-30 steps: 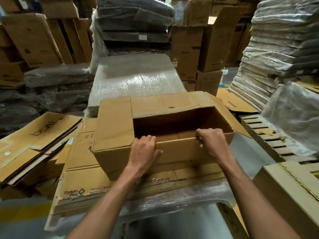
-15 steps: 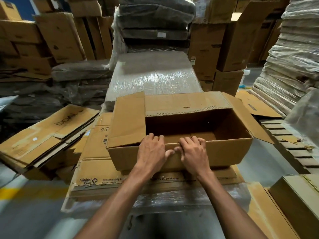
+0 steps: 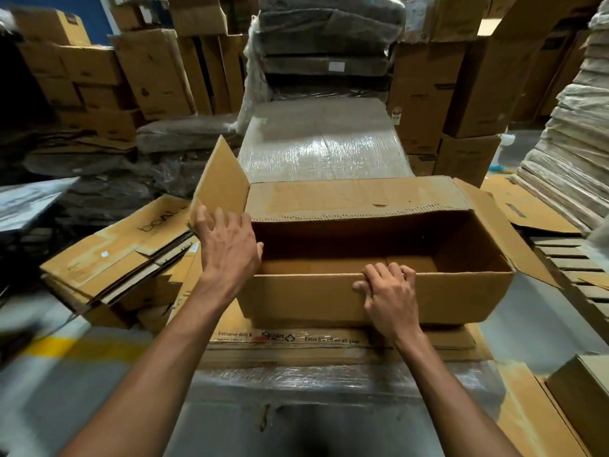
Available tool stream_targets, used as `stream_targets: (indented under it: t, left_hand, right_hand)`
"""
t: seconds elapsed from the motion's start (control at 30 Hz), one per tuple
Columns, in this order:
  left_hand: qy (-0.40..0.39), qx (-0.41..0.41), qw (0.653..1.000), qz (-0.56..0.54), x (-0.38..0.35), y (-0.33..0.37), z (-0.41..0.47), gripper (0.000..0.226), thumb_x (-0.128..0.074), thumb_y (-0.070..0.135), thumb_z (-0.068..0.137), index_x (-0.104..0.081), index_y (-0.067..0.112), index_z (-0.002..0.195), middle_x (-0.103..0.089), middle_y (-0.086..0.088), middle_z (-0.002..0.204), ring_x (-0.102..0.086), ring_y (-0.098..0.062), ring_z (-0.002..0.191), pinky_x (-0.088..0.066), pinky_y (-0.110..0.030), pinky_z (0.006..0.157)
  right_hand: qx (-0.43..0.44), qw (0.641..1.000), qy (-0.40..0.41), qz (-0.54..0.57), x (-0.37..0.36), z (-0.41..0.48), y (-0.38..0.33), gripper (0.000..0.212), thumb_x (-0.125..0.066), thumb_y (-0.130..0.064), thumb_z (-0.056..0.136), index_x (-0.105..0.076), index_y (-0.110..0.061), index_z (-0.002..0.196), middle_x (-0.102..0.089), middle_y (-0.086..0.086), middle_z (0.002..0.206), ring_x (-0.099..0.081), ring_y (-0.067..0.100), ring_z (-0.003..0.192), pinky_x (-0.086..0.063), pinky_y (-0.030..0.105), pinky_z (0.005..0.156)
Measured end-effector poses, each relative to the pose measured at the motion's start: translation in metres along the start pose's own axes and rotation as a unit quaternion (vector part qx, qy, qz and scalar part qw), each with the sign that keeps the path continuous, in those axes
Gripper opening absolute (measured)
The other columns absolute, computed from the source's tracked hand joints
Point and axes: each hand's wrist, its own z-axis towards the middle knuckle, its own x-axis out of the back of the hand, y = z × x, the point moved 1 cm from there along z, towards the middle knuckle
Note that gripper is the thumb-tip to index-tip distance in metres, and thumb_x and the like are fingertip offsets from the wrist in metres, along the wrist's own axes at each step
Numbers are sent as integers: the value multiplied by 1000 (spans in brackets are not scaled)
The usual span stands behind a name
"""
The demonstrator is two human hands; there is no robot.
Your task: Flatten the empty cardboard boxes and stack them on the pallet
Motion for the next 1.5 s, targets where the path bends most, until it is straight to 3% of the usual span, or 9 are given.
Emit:
stream_targets:
  t: [0.37, 0.53, 0.63, 0.73, 0.97, 1.1, 1.27, 1.37, 1.5]
  left_hand:
    - [-152, 51, 956, -245, -60, 5, 17, 91, -55, 49, 98, 1, 16, 162, 6, -15, 169, 0, -44, 154, -9, -70, 118]
    - [-155, 101, 929, -320, -76, 14, 26, 92, -63, 32, 97, 2, 18, 162, 0, -17, 169, -24, -50, 147, -30, -63, 117]
    - [-103, 126, 917, -363, -81, 14, 25, 81, -56, 13, 98, -5, 16, 161, -31, -19, 159, -62, -38, 111, -58, -47, 85]
    - [-117, 178, 902, -376, -86, 7, 24, 70, -53, 9, 100, -14, 12, 159, -61, -19, 117, -65, -29, 90, -60, -44, 74]
    - [-115, 171, 899, -387, -91, 5, 22, 60, -53, 5, 99, -24, 10, 151, -50, -4, 83, -62, -25, 77, -55, -40, 64]
    - [-118, 179, 893, -395, -96, 2, 13, 61, -53, 6, 98, -23, 12, 151, -59, -8, 82, -67, -27, 72, -62, -45, 64]
    - [-100, 187, 891, -402, -94, 3, 3, 60, -52, 4, 99, -24, 11, 151, -57, -7, 78, -64, -23, 65, -56, -38, 53]
    - [-85, 195, 888, -408, -97, 2, -3, 65, -52, 4, 99, -20, 12, 155, -59, -8, 75, -62, -21, 59, -49, -33, 45]
    - [-65, 199, 888, -409, -97, 1, -20, 42, -40, 18, 108, -31, 12, 149, -57, -7, 69, -56, -19, 51, -46, -36, 41]
  right_hand:
    - [-2, 1000, 23, 3, -2, -3, 1, 30, -42, -39, 96, -64, -20, 90, -63, -4, 85, -55, 22, 82, -32, 39, 84]
    - [0, 1000, 28, -3, -6, -2, 0, 29, -44, -40, 94, -64, -20, 89, -62, -4, 85, -55, 22, 83, -31, 39, 85]
    - [-7, 1000, 26, 6, -6, 0, 0, 29, -46, -41, 94, -63, -20, 87, -62, -4, 84, -53, 21, 83, -31, 38, 84]
    - [-35, 999, 6, 13, -6, 4, -5, 39, -40, -49, 101, -62, -21, 85, -64, -3, 82, -51, 20, 80, -30, 39, 80]
    - [-166, 969, -170, 61, 18, 51, -34, 27, -49, -35, 101, -71, -22, 93, -68, -5, 81, -61, 14, 78, -43, 45, 105]
    - [-274, 884, -255, 280, 15, 88, -41, 38, -65, -27, 93, -64, -14, 129, -68, 1, 119, -64, 19, 112, -50, 35, 99]
    - [-460, 550, -181, 673, -2, 101, -47, 33, -55, 0, 96, -58, -1, 128, -64, 18, 131, -62, 28, 123, -48, 41, 107]
    - [-415, 518, -144, 734, -1, 102, -54, 50, -48, 7, 94, -48, -3, 143, -61, 15, 137, -60, 28, 127, -46, 48, 110]
    - [-347, 563, -85, 745, 4, 124, -63, 61, -47, 12, 93, -40, -9, 150, -47, 14, 148, -52, 28, 134, -47, 52, 109]
